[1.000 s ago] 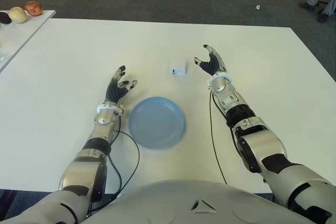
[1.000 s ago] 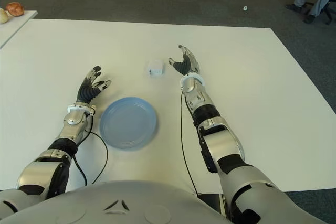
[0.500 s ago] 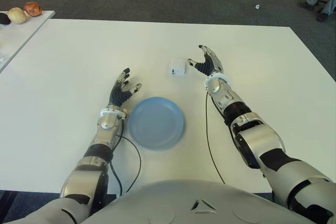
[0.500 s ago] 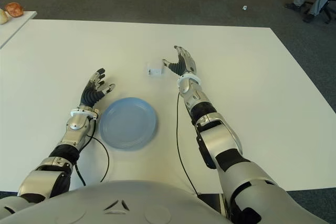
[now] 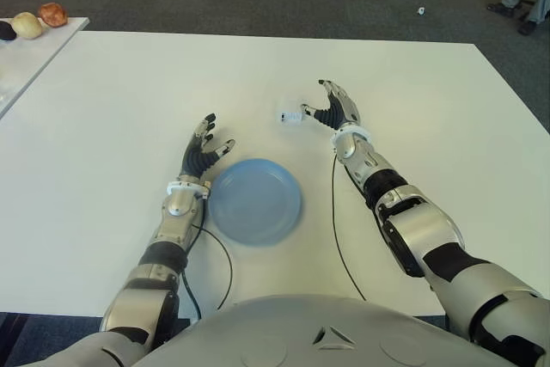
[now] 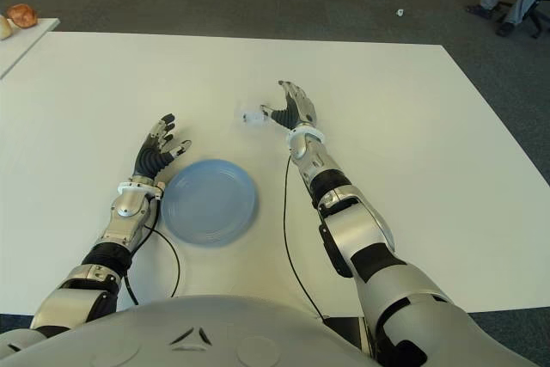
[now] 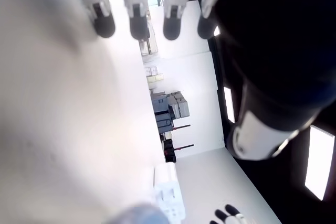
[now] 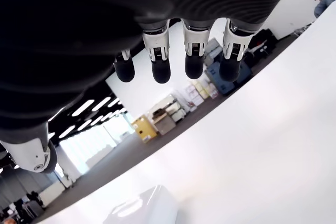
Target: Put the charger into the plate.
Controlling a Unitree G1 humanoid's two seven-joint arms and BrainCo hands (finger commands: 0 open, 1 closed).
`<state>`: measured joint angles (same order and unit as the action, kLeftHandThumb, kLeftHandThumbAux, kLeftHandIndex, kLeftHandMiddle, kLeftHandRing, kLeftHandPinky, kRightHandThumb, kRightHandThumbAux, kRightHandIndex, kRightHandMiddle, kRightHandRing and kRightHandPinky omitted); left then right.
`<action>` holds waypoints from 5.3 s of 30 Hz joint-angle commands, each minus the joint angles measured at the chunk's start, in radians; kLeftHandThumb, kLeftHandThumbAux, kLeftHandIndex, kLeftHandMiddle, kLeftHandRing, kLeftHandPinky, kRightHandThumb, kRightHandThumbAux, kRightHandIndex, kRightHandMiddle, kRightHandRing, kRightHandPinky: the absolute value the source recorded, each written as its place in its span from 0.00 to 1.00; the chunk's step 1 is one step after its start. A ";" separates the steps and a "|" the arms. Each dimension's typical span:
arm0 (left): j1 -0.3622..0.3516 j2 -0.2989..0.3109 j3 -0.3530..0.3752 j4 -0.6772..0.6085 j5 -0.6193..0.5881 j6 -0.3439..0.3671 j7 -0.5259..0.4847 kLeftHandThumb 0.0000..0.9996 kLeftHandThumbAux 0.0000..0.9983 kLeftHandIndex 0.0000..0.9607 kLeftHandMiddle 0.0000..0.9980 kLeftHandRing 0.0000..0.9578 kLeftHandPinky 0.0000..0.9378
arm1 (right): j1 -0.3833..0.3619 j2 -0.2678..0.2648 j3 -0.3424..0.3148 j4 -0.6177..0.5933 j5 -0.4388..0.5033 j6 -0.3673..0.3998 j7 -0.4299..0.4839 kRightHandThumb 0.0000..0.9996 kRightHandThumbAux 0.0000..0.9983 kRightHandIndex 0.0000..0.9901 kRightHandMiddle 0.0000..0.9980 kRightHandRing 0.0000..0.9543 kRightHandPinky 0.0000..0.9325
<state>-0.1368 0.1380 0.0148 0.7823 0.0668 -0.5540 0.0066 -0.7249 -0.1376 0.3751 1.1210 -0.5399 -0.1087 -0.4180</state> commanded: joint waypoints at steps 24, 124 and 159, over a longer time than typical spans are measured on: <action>0.179 -0.060 -0.042 -0.107 0.021 0.119 0.005 0.00 0.69 0.00 0.01 0.01 0.01 | -0.036 0.040 0.177 0.149 -0.145 -0.112 -0.069 0.02 0.52 0.00 0.00 0.00 0.00; 0.207 0.014 0.057 -0.139 -0.102 0.116 -0.146 0.00 0.67 0.00 0.04 0.04 0.05 | -0.030 0.134 0.121 0.170 -0.096 -0.050 0.202 0.00 0.61 0.00 0.02 0.00 0.00; 0.199 0.050 0.096 -0.181 -0.139 0.160 -0.185 0.00 0.66 0.00 0.05 0.05 0.07 | 0.398 -0.115 0.005 -0.687 0.001 0.206 0.526 0.00 0.57 0.00 0.21 0.29 0.32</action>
<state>0.0207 0.1865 0.1093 0.5490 -0.0674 -0.4635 -0.1616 -0.5672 -0.1460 0.4025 0.7744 -0.5754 -0.0874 -0.1138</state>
